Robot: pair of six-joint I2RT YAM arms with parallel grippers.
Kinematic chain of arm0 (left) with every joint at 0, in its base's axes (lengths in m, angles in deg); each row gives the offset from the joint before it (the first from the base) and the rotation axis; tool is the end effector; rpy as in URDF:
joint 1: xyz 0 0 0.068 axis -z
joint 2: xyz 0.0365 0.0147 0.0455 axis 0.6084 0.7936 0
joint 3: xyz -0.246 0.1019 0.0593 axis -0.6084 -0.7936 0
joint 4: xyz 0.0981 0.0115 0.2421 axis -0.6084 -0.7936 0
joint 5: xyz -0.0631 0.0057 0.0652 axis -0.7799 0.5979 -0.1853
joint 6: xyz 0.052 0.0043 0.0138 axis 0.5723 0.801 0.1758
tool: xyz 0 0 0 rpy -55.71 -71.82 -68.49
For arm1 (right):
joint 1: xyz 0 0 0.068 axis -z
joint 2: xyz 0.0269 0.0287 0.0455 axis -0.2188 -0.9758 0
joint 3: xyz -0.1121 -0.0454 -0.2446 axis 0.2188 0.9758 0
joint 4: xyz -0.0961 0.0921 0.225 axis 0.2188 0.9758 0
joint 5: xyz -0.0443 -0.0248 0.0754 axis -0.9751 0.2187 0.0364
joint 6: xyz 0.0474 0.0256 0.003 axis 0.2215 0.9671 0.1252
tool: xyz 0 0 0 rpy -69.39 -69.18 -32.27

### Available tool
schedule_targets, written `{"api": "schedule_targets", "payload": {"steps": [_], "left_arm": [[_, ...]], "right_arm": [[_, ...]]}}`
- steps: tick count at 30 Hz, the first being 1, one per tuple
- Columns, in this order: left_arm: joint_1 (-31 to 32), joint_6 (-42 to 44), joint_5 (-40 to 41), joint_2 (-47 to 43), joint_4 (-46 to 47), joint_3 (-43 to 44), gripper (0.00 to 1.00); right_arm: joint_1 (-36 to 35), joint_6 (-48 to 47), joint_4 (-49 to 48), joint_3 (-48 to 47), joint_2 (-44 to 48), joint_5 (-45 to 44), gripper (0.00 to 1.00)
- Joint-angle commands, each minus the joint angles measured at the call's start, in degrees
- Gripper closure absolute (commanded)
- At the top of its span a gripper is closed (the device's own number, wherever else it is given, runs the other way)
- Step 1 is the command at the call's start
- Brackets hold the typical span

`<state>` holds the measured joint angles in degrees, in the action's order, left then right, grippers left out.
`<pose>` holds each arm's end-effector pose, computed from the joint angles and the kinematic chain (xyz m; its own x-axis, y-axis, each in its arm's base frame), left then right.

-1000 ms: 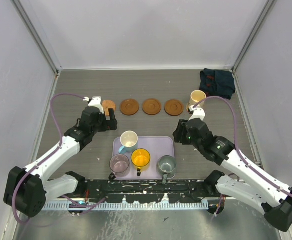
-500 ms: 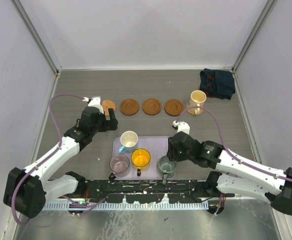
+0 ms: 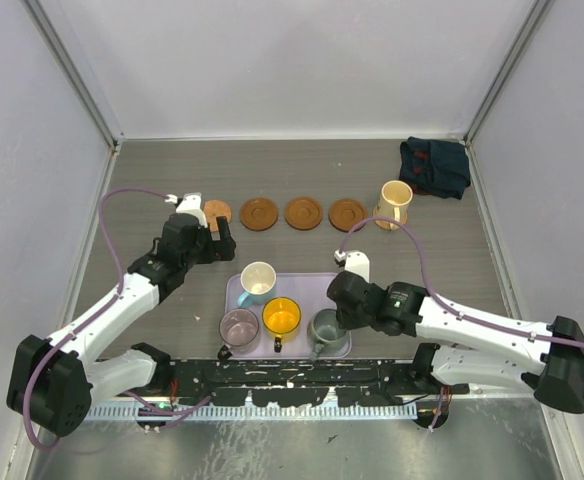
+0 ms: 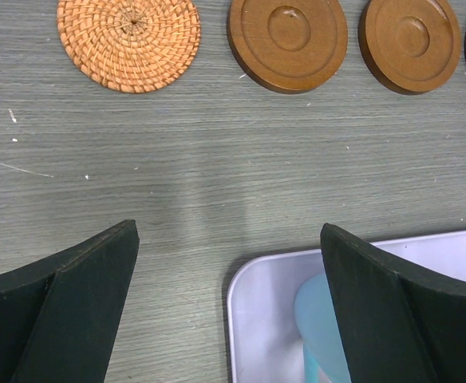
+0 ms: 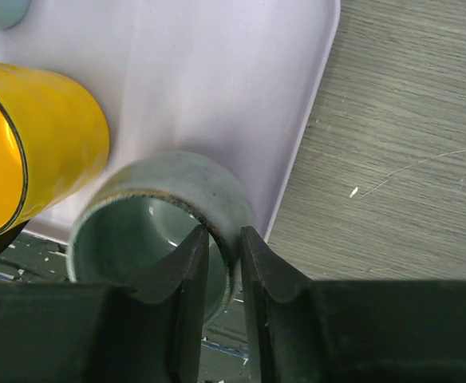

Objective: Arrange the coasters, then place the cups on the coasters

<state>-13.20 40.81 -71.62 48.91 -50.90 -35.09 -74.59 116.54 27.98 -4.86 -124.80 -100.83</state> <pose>0.2155 -0.0917 0.2397 -0.5898 -0.1612 -0.7913 0.0751 0.9647 -0.2525 0.0951 0.1551 0.2278 -0.8254 -0.1439 -0.5458 -0.2682 0.9509 0.1548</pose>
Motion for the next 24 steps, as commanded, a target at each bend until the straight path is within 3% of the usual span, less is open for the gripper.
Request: {"api": "schedule_targets", "payload": {"steps": [1,5,11,24], "left_arm": [[0.1,-0.5,-0.6,-1.1,1.3,0.3,0.02],[0.1,-0.5,-0.5,-1.2,1.6,0.1,0.02],[0.1,-0.5,-0.1,-1.4,1.6,-0.2,0.02],[0.0,-1.1,-0.2,-1.6,2.9,-0.8,0.02]], "right_arm": [[-0.8,1.9,0.4,-0.3,-3.1,-2.4,0.76],[-1.3,1.9,0.5,-0.8,-5.3,-5.3,0.82],[-1.5,0.5,1.5,-3.8,-7.9,-11.4,0.84],[-1.8,-10.3,-2.2,-10.4,-10.5,-20.4,0.63]]}}
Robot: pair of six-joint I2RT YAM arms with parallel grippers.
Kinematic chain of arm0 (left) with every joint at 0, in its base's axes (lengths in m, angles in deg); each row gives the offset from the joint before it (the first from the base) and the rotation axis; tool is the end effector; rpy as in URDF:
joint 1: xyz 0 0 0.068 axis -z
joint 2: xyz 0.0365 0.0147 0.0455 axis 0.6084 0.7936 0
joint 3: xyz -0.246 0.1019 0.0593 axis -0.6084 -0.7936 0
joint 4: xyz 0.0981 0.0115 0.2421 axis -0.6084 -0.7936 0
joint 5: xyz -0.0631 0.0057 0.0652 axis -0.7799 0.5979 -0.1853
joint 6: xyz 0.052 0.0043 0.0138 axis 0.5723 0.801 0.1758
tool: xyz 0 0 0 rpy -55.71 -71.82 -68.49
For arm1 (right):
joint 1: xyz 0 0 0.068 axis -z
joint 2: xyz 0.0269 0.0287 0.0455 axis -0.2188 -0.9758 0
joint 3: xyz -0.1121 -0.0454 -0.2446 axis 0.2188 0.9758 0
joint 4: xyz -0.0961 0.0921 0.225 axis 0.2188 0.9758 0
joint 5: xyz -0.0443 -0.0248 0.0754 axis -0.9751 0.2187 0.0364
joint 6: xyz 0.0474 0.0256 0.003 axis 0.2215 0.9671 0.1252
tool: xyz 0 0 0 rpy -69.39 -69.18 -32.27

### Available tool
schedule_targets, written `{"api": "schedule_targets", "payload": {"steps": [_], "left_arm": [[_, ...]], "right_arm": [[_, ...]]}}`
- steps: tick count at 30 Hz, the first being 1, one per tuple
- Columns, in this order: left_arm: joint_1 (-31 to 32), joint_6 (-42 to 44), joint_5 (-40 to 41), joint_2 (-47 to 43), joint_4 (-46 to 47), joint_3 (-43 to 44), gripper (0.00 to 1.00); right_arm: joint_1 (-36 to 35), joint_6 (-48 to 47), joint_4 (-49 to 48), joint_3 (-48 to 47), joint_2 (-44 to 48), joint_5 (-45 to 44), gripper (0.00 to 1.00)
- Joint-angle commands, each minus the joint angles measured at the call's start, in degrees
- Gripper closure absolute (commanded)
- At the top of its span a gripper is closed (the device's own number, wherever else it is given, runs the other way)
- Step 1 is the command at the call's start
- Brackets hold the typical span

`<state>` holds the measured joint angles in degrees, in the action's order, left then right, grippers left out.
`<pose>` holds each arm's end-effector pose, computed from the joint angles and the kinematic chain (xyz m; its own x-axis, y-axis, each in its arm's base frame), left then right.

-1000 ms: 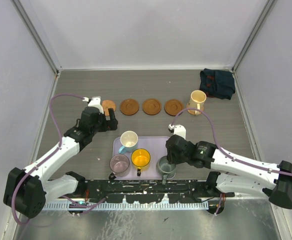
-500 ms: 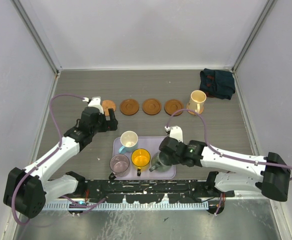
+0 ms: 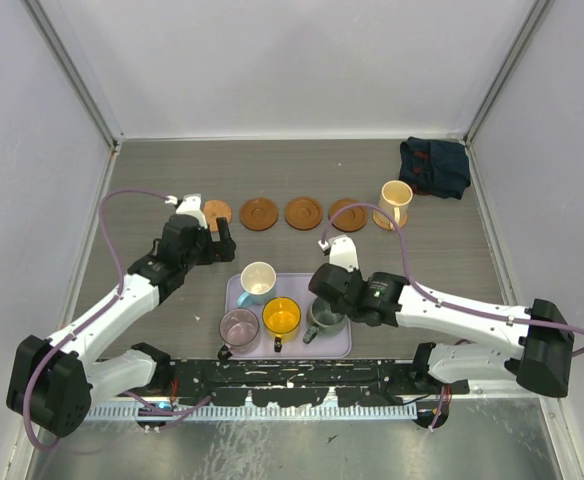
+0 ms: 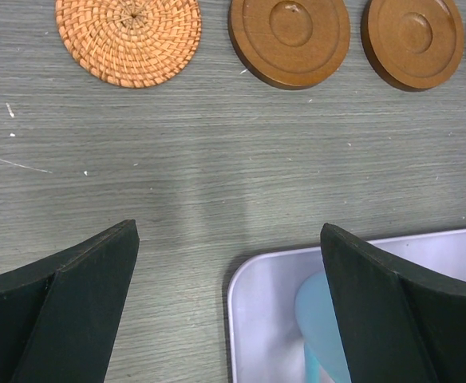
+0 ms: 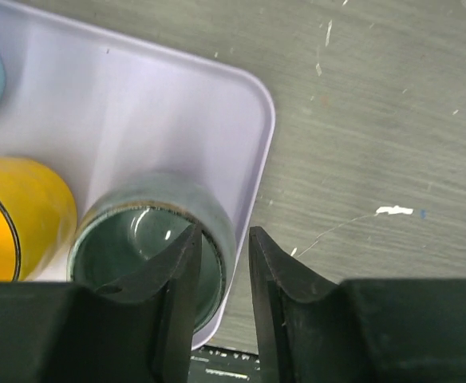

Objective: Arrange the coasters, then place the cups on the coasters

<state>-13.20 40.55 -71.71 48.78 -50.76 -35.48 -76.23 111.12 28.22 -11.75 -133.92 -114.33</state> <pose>0.2147 -0.0914 0.2381 -0.5922 -0.1648 -0.7888 0.0731 0.9638 -0.2562 0.1110 0.1817 0.2389 -0.7174 -0.2491 -0.6506 -0.2666 0.9610 -0.0739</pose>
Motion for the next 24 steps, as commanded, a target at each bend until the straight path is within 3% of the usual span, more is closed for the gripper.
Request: {"api": "schedule_targets", "payload": {"steps": [1,8,18,24], "left_arm": [[0.1,-0.9,-0.1,-1.3,2.8,-0.4,0.02],[0.1,-0.8,0.0,-1.6,2.3,-0.2,0.02],[0.1,-0.9,0.0,-2.3,2.3,-0.7,0.02],[0.1,-1.1,-0.1,-2.7,2.3,-1.0,0.02]], "right_arm": [[-0.1,-5.9,-2.8,-3.8,-2.3,-8.0,0.63],[-0.1,-7.5,-3.6,-6.0,-6.8,-11.3,0.6],[-0.2,-6.3,-3.5,-6.0,1.3,-7.2,0.58],[-0.1,-5.3,-1.2,-5.6,1.1,-2.0,0.55]]}}
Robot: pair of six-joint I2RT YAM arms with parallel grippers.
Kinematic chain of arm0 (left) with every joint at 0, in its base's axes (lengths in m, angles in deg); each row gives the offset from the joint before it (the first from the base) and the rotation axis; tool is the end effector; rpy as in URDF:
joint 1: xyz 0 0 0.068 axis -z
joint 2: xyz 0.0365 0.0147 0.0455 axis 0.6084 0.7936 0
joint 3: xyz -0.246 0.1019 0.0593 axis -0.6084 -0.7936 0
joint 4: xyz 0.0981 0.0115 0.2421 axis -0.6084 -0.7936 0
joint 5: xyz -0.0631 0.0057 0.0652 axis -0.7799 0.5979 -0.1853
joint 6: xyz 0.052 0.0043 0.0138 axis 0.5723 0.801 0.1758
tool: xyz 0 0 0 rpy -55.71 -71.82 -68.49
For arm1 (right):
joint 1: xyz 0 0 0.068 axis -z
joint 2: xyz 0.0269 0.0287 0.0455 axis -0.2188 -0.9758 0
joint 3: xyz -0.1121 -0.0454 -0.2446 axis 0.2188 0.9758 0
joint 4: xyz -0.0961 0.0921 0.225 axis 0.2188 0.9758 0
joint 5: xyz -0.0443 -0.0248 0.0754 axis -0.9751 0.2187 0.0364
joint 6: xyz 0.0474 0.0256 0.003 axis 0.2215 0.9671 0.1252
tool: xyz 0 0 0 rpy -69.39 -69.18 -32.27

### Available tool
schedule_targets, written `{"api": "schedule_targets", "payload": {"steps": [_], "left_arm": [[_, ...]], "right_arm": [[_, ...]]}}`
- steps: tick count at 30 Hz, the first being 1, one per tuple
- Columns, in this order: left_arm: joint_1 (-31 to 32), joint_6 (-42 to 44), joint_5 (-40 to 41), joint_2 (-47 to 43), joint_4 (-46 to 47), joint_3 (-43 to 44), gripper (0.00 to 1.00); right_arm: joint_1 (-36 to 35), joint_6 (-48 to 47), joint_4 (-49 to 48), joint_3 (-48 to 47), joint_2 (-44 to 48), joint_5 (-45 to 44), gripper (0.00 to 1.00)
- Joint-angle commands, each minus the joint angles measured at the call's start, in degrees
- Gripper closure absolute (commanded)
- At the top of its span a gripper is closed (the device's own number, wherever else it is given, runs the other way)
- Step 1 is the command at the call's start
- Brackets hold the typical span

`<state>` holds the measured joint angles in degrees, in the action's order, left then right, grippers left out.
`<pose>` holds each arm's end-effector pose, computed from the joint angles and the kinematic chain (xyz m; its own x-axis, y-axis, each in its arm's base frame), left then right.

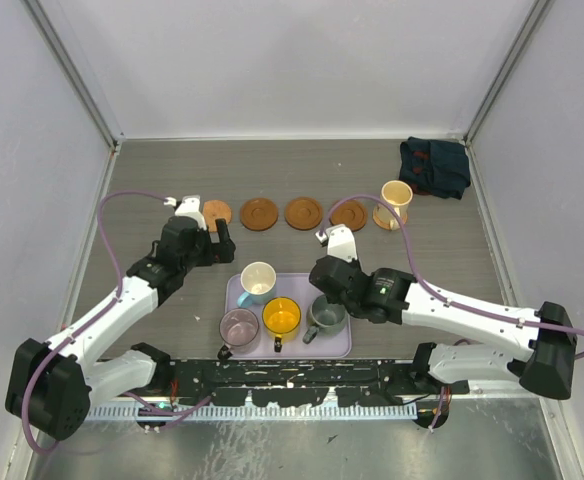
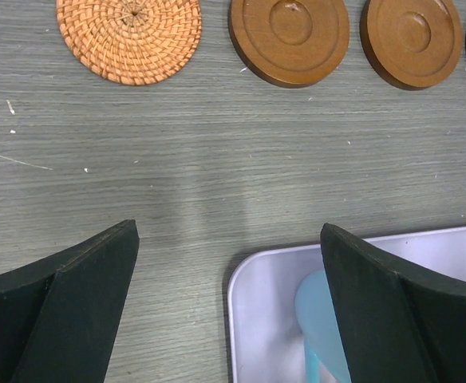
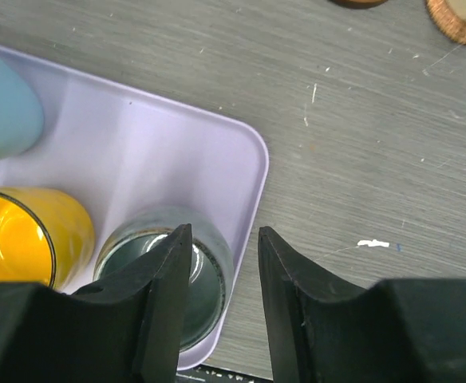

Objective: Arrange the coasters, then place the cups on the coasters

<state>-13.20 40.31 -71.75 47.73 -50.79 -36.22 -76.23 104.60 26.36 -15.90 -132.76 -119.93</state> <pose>0.2114 -0.0899 0.2376 -0.5892 -0.1703 -0.7899 0.0723 0.9625 -0.2615 0.1164 0.1860 0.2684 -0.6079 -0.2721 -0.7460 -0.2814 0.9523 -0.1180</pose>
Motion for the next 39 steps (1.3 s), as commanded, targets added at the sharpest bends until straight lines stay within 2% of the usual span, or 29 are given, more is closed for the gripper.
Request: {"api": "schedule_targets", "payload": {"steps": [1,16,27,34,39], "left_arm": [[0.1,-0.9,0.0,-1.6,2.3,-0.3,0.02],[0.1,-0.9,-0.3,0.2,2.9,0.4,0.02],[0.1,-0.5,-0.3,1.0,3.1,0.7,0.02],[0.1,-0.2,0.3,1.4,3.1,0.7,0.02],[0.1,0.1,0.6,1.5,3.3,0.7,0.02]], "right_arm": [[-0.2,1.4,0.8,-1.2,-0.5,4.3,0.55],[-0.9,4.5,3.8,1.3,-5.4,6.2,0.55],[-0.9,7.2,6.4,0.6,-12.0,-5.2,0.48],[-0.9,2.6,0.1,-1.4,-14.8,-12.4,0.38],[-0.5,-2.6,-5.0,-3.6,-18.5,-13.5,0.36]]}}
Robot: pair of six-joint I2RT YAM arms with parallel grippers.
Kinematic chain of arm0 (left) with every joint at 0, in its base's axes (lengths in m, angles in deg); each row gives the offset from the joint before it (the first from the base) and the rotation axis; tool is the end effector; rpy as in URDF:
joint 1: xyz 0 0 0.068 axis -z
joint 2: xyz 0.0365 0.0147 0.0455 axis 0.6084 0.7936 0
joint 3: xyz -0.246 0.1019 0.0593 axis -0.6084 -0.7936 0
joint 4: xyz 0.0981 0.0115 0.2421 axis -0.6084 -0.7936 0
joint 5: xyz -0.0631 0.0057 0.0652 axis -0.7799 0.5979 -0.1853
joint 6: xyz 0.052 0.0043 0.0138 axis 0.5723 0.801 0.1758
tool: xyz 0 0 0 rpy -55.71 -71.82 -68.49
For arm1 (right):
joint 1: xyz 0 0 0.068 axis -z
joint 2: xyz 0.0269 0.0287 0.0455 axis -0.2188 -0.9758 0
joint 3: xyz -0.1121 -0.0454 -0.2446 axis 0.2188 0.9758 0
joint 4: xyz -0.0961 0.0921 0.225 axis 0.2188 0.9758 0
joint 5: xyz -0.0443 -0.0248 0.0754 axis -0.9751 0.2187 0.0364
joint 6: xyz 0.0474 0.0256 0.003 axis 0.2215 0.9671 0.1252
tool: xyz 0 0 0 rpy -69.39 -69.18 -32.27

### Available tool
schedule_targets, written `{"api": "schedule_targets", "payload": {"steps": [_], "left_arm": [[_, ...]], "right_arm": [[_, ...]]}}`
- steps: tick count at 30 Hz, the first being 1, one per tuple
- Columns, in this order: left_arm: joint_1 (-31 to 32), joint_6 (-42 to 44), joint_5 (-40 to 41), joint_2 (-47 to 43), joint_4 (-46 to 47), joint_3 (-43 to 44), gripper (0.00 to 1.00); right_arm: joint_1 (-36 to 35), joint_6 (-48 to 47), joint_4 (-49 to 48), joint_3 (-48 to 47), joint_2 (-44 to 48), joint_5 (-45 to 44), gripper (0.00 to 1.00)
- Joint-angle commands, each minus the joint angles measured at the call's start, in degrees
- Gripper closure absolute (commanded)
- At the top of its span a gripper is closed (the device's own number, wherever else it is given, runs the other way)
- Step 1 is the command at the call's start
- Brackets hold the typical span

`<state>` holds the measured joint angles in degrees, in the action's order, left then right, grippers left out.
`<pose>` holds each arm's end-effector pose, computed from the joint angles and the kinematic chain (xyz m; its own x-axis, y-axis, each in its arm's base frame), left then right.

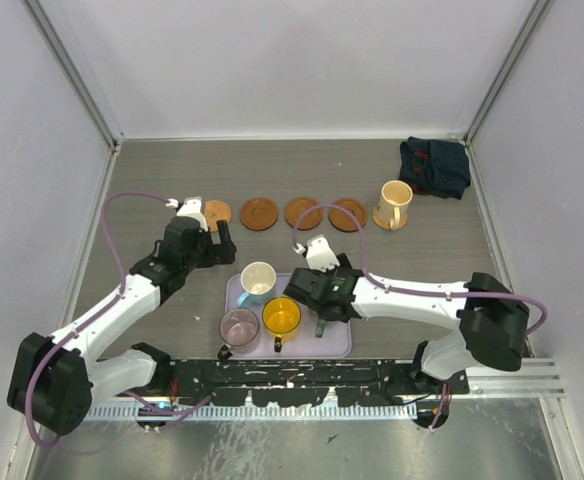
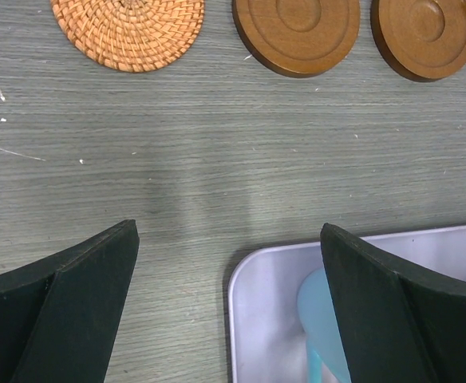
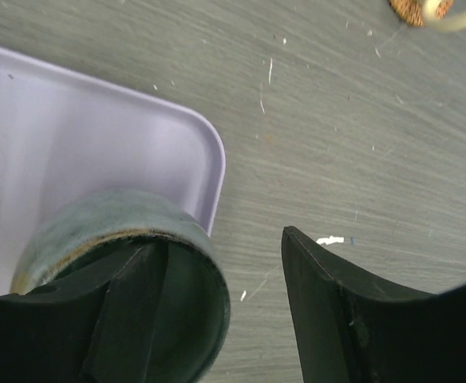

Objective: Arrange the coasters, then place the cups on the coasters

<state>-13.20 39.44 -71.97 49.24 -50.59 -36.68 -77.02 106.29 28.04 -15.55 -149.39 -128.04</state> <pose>0.2136 -0.0911 0.2296 -0.6134 -0.1747 -0.7702 0.0586 0.9625 -0.2650 0.1307 0.2141 0.2058 -0.6512 -0.4528 -0.6091 -0.2264 0.8819 -0.4136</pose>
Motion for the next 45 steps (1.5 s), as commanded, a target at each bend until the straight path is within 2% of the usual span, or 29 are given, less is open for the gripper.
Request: {"api": "schedule_targets", "payload": {"steps": [1,6,10,21,26,30,37,45], "left_arm": [[0.1,1.0,0.9,0.2,3.1,1.2,0.02],[0.1,1.3,1.2,0.1,3.1,1.1,0.02],[0.1,1.4,1.3,0.0,2.8,1.1,0.02],[0.1,1.3,0.8,-0.6,2.9,0.9,0.02],[0.1,1.7,1.4,-1.7,2.2,0.6,0.02],[0.1,1.6,1.4,-2.0,2.2,0.4,0.02],[0.1,1.7,1.1,-2.1,1.6,0.6,0.02],[0.1,1.4,0.9,-1.9,1.7,0.5,0.02]], "right_arm": [[0.4,-5.5,-7.7,-4.4,-2.7,-5.2,0.36],[1.1,-8.4,-12.5,-6.2,-5.4,-3.5,0.36],[1.5,-8.1,-12.4,-7.3,-4.7,-3.7,0.36],[1.5,-2.8,-2.3,-10.6,6.3,-3.3,0.36],[1.9,-5.8,0.2,-10.3,13.1,4.9,0.29],[2.8,-7.3,2.6,-8.6,15.0,11.4,0.22],[3.0,-7.1,2.7,-2.9,17.7,21.8,0.17],[3.0,-6.5,0.1,2.9,19.4,24.4,0.12]]}}
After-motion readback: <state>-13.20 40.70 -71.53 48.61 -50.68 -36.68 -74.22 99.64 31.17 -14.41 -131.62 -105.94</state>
